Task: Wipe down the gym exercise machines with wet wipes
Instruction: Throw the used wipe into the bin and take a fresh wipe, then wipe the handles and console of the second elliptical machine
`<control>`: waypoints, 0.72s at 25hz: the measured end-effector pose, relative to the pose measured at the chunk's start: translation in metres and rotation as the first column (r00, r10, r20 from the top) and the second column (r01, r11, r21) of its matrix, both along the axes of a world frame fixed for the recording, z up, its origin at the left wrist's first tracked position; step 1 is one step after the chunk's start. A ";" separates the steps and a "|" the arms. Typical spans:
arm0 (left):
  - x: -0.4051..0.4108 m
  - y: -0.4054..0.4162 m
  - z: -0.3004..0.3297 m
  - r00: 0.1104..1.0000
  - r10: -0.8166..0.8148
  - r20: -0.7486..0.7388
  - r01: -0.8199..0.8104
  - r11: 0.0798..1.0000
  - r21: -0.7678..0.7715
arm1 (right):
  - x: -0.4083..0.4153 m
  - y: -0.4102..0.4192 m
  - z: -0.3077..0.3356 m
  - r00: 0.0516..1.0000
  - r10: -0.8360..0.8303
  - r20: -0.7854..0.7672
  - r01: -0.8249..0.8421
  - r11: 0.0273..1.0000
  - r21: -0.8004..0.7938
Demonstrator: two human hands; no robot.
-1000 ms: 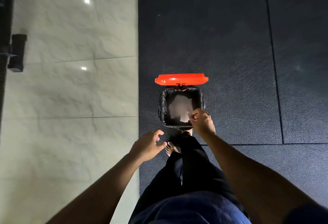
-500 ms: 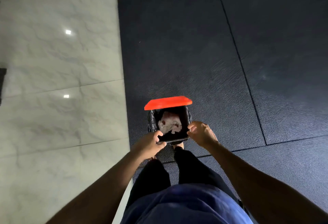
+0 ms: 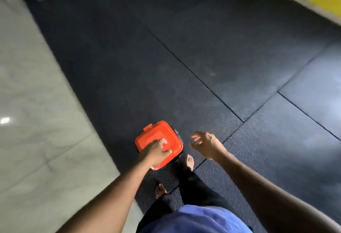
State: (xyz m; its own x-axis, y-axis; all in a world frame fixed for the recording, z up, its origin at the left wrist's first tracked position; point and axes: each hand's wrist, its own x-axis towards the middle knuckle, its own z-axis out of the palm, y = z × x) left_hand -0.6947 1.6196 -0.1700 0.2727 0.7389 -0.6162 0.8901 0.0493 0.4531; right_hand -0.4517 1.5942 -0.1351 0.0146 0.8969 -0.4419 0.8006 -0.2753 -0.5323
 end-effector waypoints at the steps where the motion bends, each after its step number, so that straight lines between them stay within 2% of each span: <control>1: 0.013 0.005 0.004 0.999 -0.037 -0.010 0.037 0.997 0.061 | 0.011 -0.010 0.007 0.999 -0.050 0.011 0.050 0.999 -0.001; 3: 0.018 0.017 0.010 1.000 -0.026 -0.016 0.027 0.995 0.091 | 0.015 -0.008 0.013 0.999 -0.041 0.025 0.042 0.999 -0.003; 4: 0.065 0.011 0.035 0.988 -0.150 0.042 0.143 0.980 0.137 | 0.051 -0.045 0.032 0.978 -0.198 0.061 0.195 0.980 0.047; 5: 0.138 0.003 0.059 0.937 -0.347 0.034 0.337 0.926 0.171 | 0.101 -0.100 0.057 0.907 -0.414 0.076 0.405 0.908 0.106; 7: 0.149 0.009 0.068 0.937 -0.348 0.030 0.337 0.923 0.185 | 0.112 -0.101 0.059 0.918 -0.387 0.083 0.375 0.918 0.128; 9: 0.196 -0.007 0.083 0.877 -0.478 0.048 0.455 0.858 0.236 | 0.145 -0.138 0.078 0.875 -0.475 0.094 0.461 0.877 0.136; 13: 0.300 -0.062 0.114 0.765 -0.641 0.070 0.602 0.749 0.277 | 0.211 -0.232 0.111 0.707 -0.703 0.081 0.674 0.704 0.224; 18: 0.450 -0.200 0.147 0.486 -0.873 0.044 0.816 0.471 0.335 | 0.289 -0.410 0.148 0.425 -0.903 0.062 0.862 0.425 0.278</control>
State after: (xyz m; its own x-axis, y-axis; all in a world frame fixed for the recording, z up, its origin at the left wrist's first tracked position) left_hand -0.2448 1.4193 -0.0233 0.9284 0.1880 -0.3206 0.3308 -0.8110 0.4825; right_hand -0.1631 1.1837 0.0129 0.9015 0.3965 -0.1735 0.2509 -0.8054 -0.5371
